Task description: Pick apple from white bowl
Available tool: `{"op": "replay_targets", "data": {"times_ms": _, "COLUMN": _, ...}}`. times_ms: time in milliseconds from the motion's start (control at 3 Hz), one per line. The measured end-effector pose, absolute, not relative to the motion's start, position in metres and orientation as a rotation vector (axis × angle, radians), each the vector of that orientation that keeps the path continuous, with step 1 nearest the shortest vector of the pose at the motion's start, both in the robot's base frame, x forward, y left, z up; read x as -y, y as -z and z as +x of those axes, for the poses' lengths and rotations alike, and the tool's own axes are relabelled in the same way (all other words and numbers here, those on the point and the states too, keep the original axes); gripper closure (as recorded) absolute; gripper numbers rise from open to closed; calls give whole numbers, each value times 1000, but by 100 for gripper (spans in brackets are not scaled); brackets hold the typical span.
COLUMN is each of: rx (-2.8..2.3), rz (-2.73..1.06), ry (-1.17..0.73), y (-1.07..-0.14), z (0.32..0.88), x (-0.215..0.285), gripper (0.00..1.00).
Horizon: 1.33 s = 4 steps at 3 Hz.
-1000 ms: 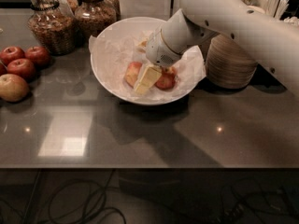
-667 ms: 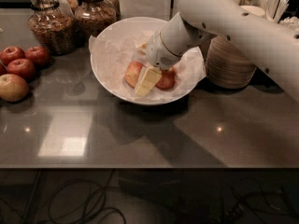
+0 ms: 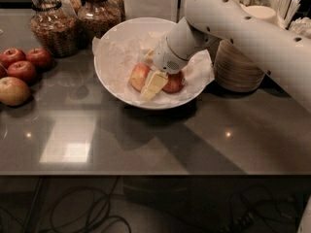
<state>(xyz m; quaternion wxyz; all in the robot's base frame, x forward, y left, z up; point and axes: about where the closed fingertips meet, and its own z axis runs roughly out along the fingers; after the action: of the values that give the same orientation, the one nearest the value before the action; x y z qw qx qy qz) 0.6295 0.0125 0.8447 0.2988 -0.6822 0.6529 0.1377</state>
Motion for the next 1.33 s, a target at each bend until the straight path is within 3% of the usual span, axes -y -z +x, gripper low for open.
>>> {"op": "replay_targets", "data": {"times_ms": 1000, "rx": -1745, "rz": -1803, "ry": -384, "y": -842, "z": 631, "x": -9, "gripper": 98}}
{"op": "replay_targets", "data": {"times_ms": 1333, "rx": -1730, "rz": -1768, "ry": -451, "y": -847, "z": 627, "x": -11, "gripper": 100}}
